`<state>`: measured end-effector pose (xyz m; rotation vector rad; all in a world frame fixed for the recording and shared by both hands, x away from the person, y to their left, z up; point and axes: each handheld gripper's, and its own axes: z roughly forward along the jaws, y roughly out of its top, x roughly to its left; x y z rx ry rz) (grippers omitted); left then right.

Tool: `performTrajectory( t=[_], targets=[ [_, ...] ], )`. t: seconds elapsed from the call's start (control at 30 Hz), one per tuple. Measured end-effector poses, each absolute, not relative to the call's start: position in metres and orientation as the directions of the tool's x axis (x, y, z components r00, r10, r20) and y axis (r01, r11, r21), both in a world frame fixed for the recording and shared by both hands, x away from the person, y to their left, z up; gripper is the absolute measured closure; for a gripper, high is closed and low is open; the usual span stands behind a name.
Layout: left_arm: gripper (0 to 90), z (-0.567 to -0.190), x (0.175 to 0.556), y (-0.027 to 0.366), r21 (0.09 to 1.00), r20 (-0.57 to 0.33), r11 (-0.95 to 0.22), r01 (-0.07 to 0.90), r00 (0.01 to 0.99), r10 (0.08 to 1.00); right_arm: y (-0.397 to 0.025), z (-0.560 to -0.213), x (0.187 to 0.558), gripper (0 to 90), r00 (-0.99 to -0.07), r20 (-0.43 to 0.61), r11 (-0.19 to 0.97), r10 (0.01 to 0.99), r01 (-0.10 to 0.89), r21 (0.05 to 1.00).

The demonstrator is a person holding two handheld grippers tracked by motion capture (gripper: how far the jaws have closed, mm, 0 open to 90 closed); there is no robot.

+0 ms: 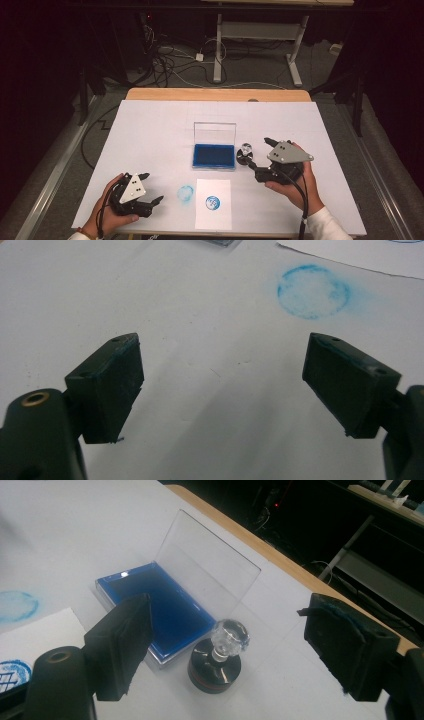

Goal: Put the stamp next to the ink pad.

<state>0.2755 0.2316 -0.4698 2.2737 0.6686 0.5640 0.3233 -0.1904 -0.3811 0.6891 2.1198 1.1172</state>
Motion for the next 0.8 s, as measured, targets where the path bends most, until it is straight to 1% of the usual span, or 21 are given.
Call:
performTrajectory(
  t=[0.07, 0.7, 0.8],
  targets=[
    [16.2, -0.47, 0.276, 0.232, 0.717, 0.2, -0.627, 0.303, 0.773, 0.602, -0.192, -0.382, 0.322, 19.8, -0.67, -0.29, 0.505, 0.683, 0.147, 0.851],
    [16.2, -0.469, 0.275, 0.231, 0.723, 0.204, -0.622, 0.301, 0.767, 0.609, -0.215, -0.391, 0.306, 19.2, -0.656, -0.291, 0.505, 0.696, 0.159, 0.849],
    [16.2, -0.469, 0.275, 0.231, 0.719, 0.206, -0.627, 0.298, 0.77, 0.603, -0.219, -0.393, 0.303, 19.1, -0.669, -0.283, 0.501, 0.687, 0.154, 0.852]
  ],
)
